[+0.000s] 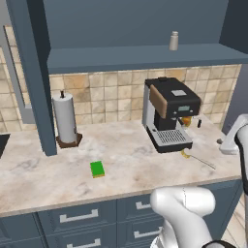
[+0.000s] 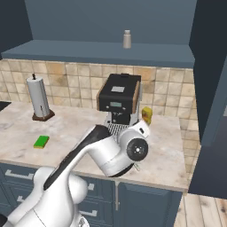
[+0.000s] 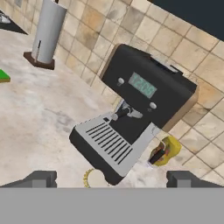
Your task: Pick the sponge and dish brush from the cabinet and place them on the counter.
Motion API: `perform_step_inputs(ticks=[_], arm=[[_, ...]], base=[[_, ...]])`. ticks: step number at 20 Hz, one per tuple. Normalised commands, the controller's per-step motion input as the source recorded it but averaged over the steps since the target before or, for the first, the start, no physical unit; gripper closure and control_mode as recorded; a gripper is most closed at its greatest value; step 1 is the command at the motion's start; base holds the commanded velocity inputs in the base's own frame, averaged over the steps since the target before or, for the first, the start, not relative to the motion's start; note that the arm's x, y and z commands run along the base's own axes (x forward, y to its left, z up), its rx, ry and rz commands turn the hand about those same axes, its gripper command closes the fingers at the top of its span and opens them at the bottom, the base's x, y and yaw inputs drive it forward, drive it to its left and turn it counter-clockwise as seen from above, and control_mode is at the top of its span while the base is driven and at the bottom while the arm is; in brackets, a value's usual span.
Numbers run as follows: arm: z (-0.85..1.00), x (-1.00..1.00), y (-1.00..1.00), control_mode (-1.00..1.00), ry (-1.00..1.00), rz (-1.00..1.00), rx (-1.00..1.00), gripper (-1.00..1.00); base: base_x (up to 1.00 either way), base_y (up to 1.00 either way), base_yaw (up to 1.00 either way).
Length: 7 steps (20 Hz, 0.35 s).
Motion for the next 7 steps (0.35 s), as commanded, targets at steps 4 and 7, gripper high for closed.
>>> perform_step_inputs(ticks=[4,7], arm=[[0.55,-0.24,-0.11,-1.00,0.00,-0.04,-0.10,-1.00],[0.47,-0.25,-0.18,-1.00,0.00,-0.03,-0.09,-1.00]], base=[[0.00,0.00,0.00],[0.00,0.00,0.00]])
